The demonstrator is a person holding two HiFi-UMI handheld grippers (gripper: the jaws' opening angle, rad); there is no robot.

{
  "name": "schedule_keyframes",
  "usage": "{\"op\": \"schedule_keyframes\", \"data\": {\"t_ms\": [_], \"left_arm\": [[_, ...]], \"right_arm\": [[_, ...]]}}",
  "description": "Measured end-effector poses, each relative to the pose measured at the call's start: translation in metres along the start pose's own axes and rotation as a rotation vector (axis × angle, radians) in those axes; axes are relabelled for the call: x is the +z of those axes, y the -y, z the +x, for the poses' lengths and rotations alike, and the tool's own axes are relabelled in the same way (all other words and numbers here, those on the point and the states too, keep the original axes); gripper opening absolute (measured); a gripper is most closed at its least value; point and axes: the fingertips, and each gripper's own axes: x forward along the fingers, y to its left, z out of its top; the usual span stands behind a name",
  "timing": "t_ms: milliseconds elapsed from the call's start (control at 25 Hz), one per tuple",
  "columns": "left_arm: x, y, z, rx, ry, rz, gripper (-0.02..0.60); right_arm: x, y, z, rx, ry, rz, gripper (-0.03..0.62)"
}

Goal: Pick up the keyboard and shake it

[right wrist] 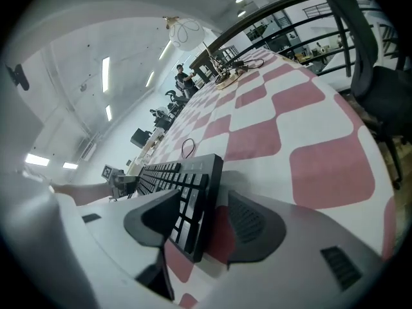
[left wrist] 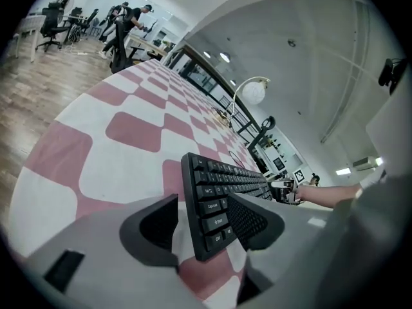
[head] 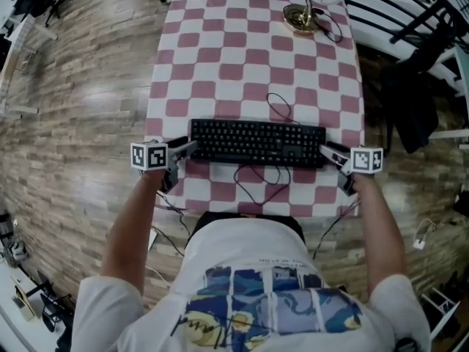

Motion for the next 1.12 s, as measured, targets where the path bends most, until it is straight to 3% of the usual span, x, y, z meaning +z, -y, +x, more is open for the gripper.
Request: {"op": "schedule_keyframes", "data": {"t_ms": [280, 440, 680, 880, 1120], "left_arm": [[-0.001, -0.009, 0.011, -0.021, -0.019, -0.016, 0.229], [0.005, -0.008, 0.012, -0.053, -0.008, -0.037, 0.229], [0.007, -0.004, 0.018, -0.083, -0.024, -0.042, 0.229], [0.005, -0.002, 0.021, -0.090, -0.038, -0.049, 0.229], [0.004, -0.001, 0.023, -0.102, -0.056, -0.042, 0.229]], "right_arm": [[-0.001, -0.004, 0.015, 0.053, -0.028, 0.007, 0.248], [0.005, -0.015, 0.022, 0.132, -0.010, 0.005, 0.238], [0.002, -0.011, 0.021, 0.117, -0.009, 0.084, 0.230], [-0.004, -0.016, 0.026, 0.097, -0.057, 0.016, 0.234], [-0.006, -0.011, 0.025, 0.074, -0.055, 0.039, 0.215]]}}
